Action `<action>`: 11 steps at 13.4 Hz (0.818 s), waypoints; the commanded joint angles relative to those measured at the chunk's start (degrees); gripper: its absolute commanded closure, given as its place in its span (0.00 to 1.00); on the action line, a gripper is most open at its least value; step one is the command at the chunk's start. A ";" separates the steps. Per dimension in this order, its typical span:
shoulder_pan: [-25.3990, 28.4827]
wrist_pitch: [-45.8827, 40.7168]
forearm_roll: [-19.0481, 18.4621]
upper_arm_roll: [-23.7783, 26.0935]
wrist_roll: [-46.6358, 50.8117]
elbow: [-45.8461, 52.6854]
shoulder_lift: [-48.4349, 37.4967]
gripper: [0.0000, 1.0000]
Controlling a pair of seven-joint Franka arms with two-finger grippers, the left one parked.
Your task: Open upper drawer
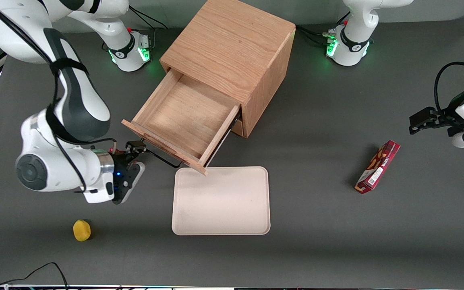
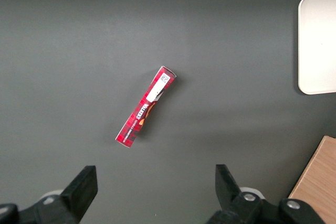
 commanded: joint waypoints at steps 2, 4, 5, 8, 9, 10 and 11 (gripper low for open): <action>0.69 -3.87 -0.71 -0.13 7.84 0.76 -8.79 0.00; 0.86 -8.59 -0.54 0.31 19.87 0.41 -13.98 0.00; 0.69 -10.54 -0.54 0.92 25.32 0.40 -15.75 0.00; 0.16 -15.55 -0.71 0.67 41.59 0.14 -18.84 0.00; -0.01 -16.09 -0.97 -0.21 45.03 -0.12 -19.88 0.00; -0.28 -16.44 -1.84 -1.78 46.46 -0.47 -20.94 0.00; -0.10 -16.36 -5.33 -3.28 46.99 -0.73 -21.82 0.00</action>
